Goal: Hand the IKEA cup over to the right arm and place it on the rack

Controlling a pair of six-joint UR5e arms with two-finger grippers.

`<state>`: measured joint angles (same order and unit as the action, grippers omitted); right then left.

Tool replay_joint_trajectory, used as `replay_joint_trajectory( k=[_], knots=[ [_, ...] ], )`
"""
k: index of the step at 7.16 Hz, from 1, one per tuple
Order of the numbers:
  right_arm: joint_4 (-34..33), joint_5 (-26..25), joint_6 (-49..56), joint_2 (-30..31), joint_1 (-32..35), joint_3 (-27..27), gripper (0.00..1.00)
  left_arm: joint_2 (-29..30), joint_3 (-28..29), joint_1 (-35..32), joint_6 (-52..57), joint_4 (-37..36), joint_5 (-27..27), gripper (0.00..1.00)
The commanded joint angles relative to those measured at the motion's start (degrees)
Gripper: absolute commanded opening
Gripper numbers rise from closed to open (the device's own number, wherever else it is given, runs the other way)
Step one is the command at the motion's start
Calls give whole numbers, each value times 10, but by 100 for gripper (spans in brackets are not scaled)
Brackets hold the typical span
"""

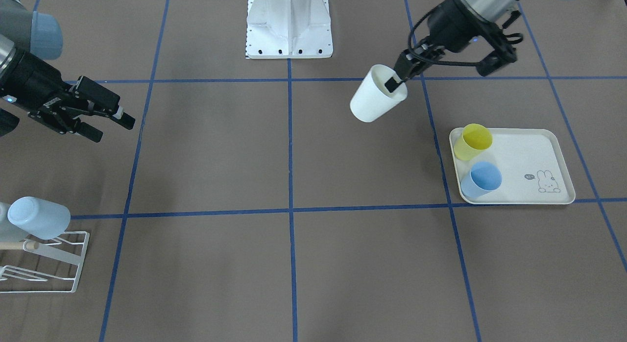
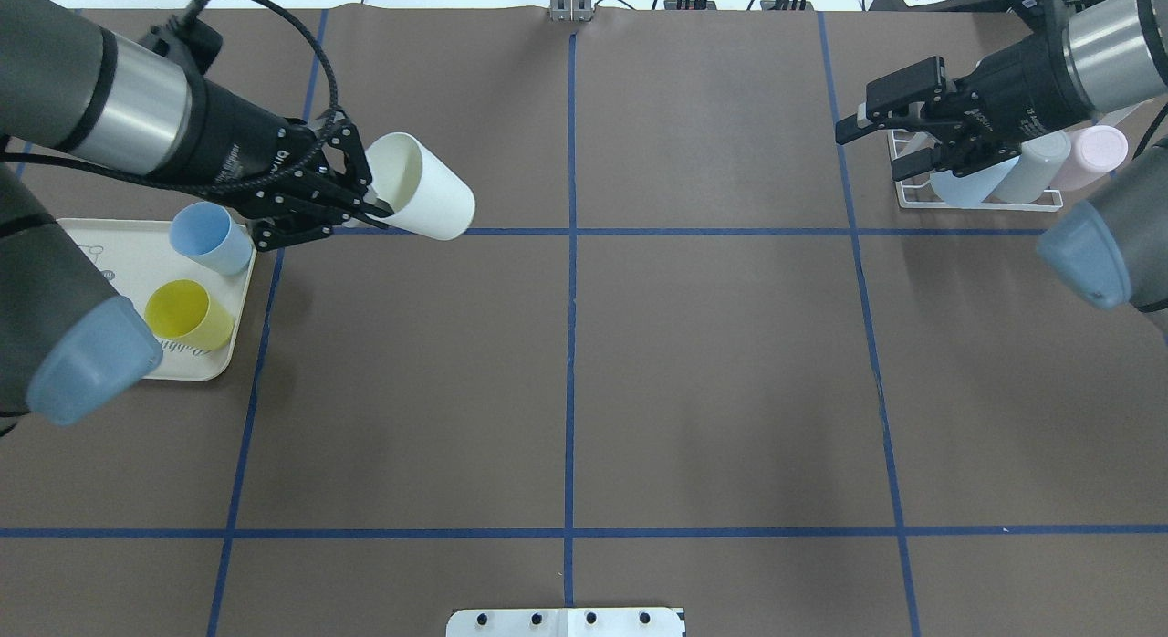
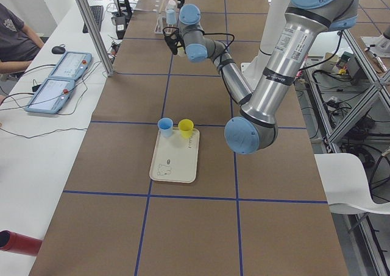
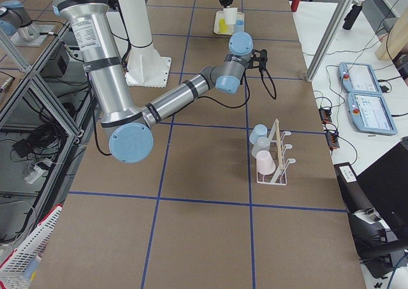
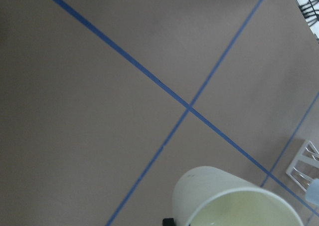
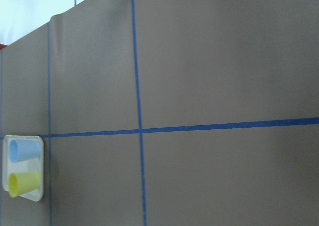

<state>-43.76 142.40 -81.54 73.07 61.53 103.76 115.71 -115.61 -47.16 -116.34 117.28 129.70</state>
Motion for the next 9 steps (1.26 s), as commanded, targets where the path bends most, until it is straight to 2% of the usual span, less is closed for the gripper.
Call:
replay_joint_trajectory(
  k=[1, 2, 3, 4, 6, 7, 9],
  knots=[
    [158, -3, -112, -4, -15, -1, 98, 6, 27, 64, -206, 223, -44, 0],
    [249, -33, -188, -10, -27, -1, 98, 6, 36, 93, -273, 304, -102, 0],
    [357, -101, -270, -9, -58, -6, 98, 6, 39, 126, -325, 374, -165, 0],
    [419, -153, -301, -10, -90, -8, 98, 6, 44, 144, -372, 424, -209, 0],
    [530, -240, -302, -9, -168, -16, 98, 6, 94, 149, -504, 554, -240, 0],
    [560, -259, -303, -13, -192, -23, 98, 7, 113, 149, -577, 596, -272, 0],
    [578, -323, -344, -47, -228, -26, 98, 13, 116, 159, -613, 612, -284, 0]
  ],
)
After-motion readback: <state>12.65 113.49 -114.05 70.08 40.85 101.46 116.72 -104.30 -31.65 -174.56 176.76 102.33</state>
